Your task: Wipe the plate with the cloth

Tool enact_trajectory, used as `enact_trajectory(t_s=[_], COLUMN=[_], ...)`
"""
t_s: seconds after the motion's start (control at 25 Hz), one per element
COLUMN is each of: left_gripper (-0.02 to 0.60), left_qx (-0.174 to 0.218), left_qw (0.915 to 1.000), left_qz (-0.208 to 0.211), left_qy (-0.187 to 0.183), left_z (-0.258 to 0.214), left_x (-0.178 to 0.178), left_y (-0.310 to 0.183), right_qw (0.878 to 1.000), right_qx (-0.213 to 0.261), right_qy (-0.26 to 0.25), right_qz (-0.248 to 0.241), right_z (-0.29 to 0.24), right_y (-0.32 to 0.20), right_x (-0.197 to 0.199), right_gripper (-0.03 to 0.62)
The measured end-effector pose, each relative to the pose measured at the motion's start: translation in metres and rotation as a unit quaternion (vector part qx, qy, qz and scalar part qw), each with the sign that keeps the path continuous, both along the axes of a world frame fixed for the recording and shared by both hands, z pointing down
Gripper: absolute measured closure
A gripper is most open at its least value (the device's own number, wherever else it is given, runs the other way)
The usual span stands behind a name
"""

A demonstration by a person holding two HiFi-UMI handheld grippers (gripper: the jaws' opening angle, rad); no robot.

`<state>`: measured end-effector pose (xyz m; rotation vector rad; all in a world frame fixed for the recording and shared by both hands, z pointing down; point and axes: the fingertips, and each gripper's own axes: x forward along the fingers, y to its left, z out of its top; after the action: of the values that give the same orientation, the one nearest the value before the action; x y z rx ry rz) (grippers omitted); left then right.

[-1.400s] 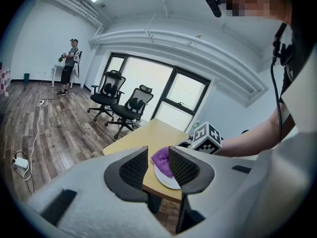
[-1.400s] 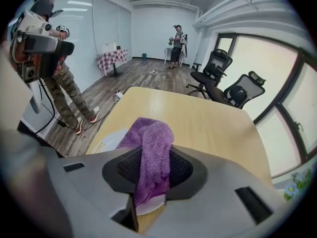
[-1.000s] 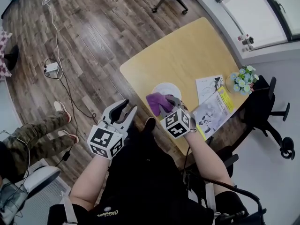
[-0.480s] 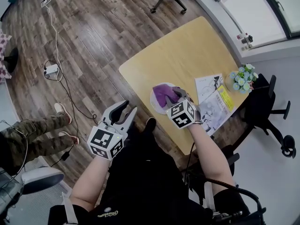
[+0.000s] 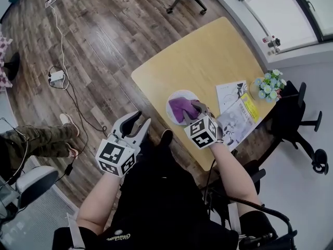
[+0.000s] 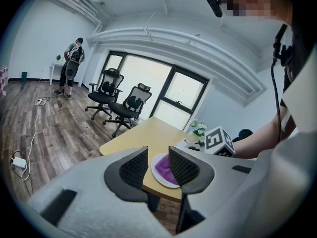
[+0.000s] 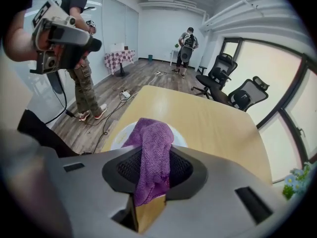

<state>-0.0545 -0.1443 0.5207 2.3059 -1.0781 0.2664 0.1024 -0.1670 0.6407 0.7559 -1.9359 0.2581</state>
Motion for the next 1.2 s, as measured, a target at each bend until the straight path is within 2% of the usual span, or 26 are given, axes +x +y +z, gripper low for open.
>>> enact_trajectory(t_s=[0.16,0.28,0.8,1.2], left_gripper=[0.453,0.453,0.453,0.453], left_qx=[0.001,0.000,0.002,-0.001], left_qw=[1.0000,0.9999,1.0000,0.9999], left_qz=[0.006,0.010,0.003,0.011], left_qy=[0.002,0.002,-0.004,-0.003], left_z=[-0.001,0.000,0.002,-0.001], left_x=[0.003,0.007,0.003,0.010], left_y=[-0.001,0.000,0.004,0.004], right_qw=[1.000,1.000,0.998,0.999], right_qx=[-0.016,-0.021,0.026,0.008], right_qy=[-0.012,-0.012,0.032,0.016], right_qz=[-0.014,-0.013,0.055,0.036], right_z=[0.000,0.006,0.001,0.003], right_y=[0.038,0.047,-0.039,0.011], right_x=[-0.008,-0.006,0.054,0.040], right_gripper=[0.493,0.493,0.493,0.493])
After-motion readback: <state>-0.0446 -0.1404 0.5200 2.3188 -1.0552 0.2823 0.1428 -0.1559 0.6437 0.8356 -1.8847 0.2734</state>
